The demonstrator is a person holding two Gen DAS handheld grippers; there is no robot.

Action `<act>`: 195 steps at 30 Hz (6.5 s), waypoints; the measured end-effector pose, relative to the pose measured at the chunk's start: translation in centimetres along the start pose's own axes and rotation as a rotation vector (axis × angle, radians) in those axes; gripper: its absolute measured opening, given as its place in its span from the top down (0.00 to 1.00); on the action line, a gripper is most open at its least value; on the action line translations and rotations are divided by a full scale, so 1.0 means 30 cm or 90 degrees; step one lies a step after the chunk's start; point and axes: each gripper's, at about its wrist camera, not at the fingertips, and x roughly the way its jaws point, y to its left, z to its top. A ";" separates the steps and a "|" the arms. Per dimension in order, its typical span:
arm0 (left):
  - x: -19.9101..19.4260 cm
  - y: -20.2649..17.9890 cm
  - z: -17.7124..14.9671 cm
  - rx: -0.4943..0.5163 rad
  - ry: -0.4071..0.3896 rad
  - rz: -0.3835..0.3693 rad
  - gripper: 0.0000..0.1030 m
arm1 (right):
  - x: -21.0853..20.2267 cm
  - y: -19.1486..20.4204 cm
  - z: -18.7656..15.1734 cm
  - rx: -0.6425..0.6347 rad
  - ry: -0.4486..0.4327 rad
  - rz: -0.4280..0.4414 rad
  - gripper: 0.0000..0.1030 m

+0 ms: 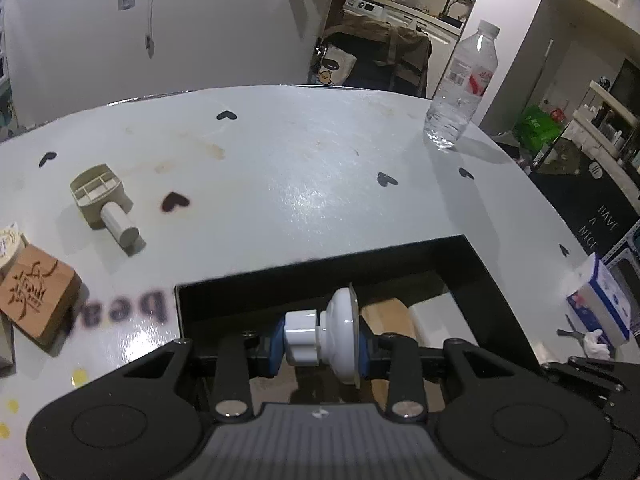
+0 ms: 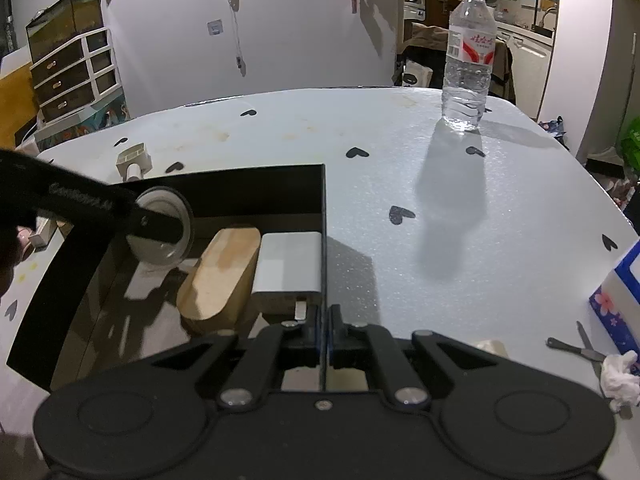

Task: Organize rigid objects
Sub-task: 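Place the clear suction cup into the box and open the left gripper, then move the left gripper over to the pink eyelash curler, then close the left gripper on the pink eyelash curler's body, then carry the eyelash curler into the black box and open the left gripper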

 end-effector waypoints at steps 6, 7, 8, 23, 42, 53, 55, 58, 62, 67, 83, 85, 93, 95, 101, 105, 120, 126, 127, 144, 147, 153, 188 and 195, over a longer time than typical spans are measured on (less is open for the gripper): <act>0.041 -0.029 0.009 0.012 0.014 0.002 0.65 | 0.001 -0.001 0.000 -0.001 0.000 0.002 0.96; 0.049 -0.030 0.008 0.012 0.018 0.003 0.65 | 0.001 -0.001 0.001 -0.001 0.000 0.002 0.96; 0.055 -0.030 0.007 0.009 0.019 0.006 0.65 | 0.001 0.000 0.000 -0.001 0.000 0.002 0.96; 0.063 -0.046 0.008 0.032 0.044 0.011 0.56 | 0.002 0.002 0.000 -0.003 0.001 0.000 0.96; -0.126 -0.074 0.005 0.061 -0.029 -0.054 0.12 | 0.002 0.002 0.000 -0.003 0.001 0.001 0.96; -0.289 0.046 -0.026 0.053 -0.096 -0.021 0.03 | 0.003 0.002 0.000 -0.004 0.002 -0.001 0.96; -0.313 0.085 -0.038 0.041 -0.106 -0.004 0.02 | 0.005 0.000 -0.001 -0.004 0.002 -0.002 0.96; -0.341 0.156 -0.059 0.020 -0.116 0.025 0.01 | 0.005 0.000 -0.002 -0.004 0.002 -0.003 0.96; -0.372 0.277 -0.095 -0.025 -0.116 0.074 0.00 | 0.003 0.001 -0.001 -0.004 0.003 -0.004 0.96; -0.401 0.431 -0.145 -0.090 -0.117 0.146 0.00 | 0.001 -0.001 -0.001 0.000 0.002 -0.004 0.96; -0.406 0.702 -0.273 -0.169 -0.137 0.297 0.00 | -0.010 0.010 0.005 0.008 -0.001 -0.014 0.97; -0.393 0.704 -0.276 -0.158 -0.138 0.300 0.00 | -0.019 0.009 0.010 0.011 -0.006 -0.013 0.97; -0.340 0.711 -0.275 -0.117 -0.155 0.307 0.06 | -0.052 0.010 0.014 0.012 -0.018 -0.017 0.98; -0.327 0.714 -0.271 -0.108 -0.159 0.306 0.09 | -0.060 0.008 0.014 0.013 -0.023 -0.014 0.97; -0.282 0.728 -0.262 -0.078 -0.166 0.295 0.17 | -0.056 -0.002 0.007 0.036 -0.021 -0.007 0.97; -0.264 0.731 -0.260 -0.043 -0.180 0.274 0.29 | -0.047 0.006 0.000 0.033 -0.008 -0.015 0.97; -0.254 0.757 -0.298 0.046 -0.134 0.231 0.35 | -0.048 0.002 -0.001 0.028 -0.006 -0.010 0.97; -0.225 0.744 -0.284 0.100 -0.132 0.244 0.35 | -0.046 0.002 0.002 0.027 -0.005 -0.009 0.97; -0.220 0.743 -0.280 0.105 -0.132 0.240 0.35 | -0.045 0.002 0.003 0.028 -0.005 -0.009 0.97; -0.288 0.711 -0.300 0.018 -0.188 0.253 0.41 | -0.043 0.001 0.000 0.034 -0.007 -0.011 0.97; -0.365 0.680 -0.284 -0.004 -0.228 0.246 0.41 | -0.043 0.001 0.000 0.031 -0.007 -0.011 0.97; -0.485 0.495 -0.231 0.086 -0.283 0.121 0.41 | -0.044 0.003 0.000 0.030 -0.008 -0.011 0.97; -0.043 -0.048 -0.131 0.438 0.043 -0.208 0.41 | -0.052 -0.001 -0.009 0.040 -0.020 -0.003 0.96; -0.042 -0.052 -0.111 0.404 0.065 -0.207 0.15 | -0.049 0.002 -0.006 0.038 -0.017 -0.005 0.96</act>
